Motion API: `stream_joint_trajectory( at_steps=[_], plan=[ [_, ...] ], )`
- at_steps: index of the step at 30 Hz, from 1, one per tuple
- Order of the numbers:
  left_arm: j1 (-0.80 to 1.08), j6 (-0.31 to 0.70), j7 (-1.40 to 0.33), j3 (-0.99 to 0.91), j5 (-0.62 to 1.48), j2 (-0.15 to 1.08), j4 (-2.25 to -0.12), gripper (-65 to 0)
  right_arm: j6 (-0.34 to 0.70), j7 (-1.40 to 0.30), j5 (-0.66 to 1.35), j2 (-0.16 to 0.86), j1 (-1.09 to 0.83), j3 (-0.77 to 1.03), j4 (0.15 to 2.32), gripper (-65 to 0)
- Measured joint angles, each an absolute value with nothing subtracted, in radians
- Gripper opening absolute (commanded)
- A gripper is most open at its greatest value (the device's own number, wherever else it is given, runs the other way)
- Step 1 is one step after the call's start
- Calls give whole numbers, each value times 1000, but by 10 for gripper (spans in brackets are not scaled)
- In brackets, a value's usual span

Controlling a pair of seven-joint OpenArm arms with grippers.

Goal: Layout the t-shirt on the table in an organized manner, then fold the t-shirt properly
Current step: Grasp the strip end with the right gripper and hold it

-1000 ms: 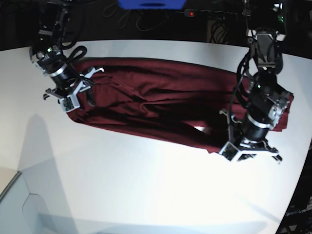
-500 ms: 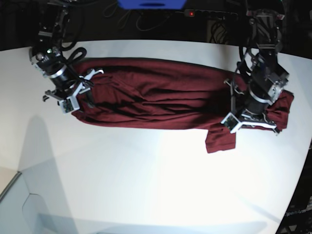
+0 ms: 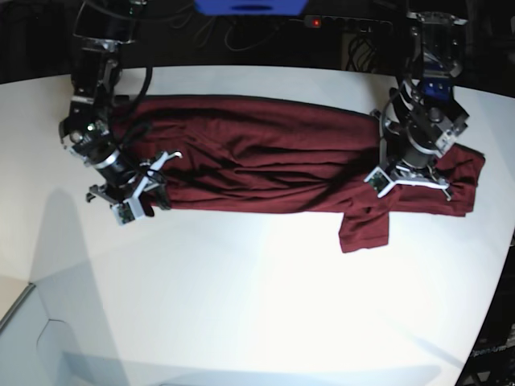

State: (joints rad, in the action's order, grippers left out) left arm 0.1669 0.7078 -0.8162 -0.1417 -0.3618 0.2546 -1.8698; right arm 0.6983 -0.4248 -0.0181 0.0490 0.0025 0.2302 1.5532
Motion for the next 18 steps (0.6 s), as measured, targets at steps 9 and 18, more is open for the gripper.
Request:
stream_joint_trajectory(
  at_steps=[9,18],
  plan=[
    [169,707,-819,-142,-359,275,-1866,-648,699,-419,-19,166,54,124,1446,-355],
    [167,707,-819,-142,-359,274,-1866,-648,699,-400,-21,169,75,112,1370,-356]
  ],
)
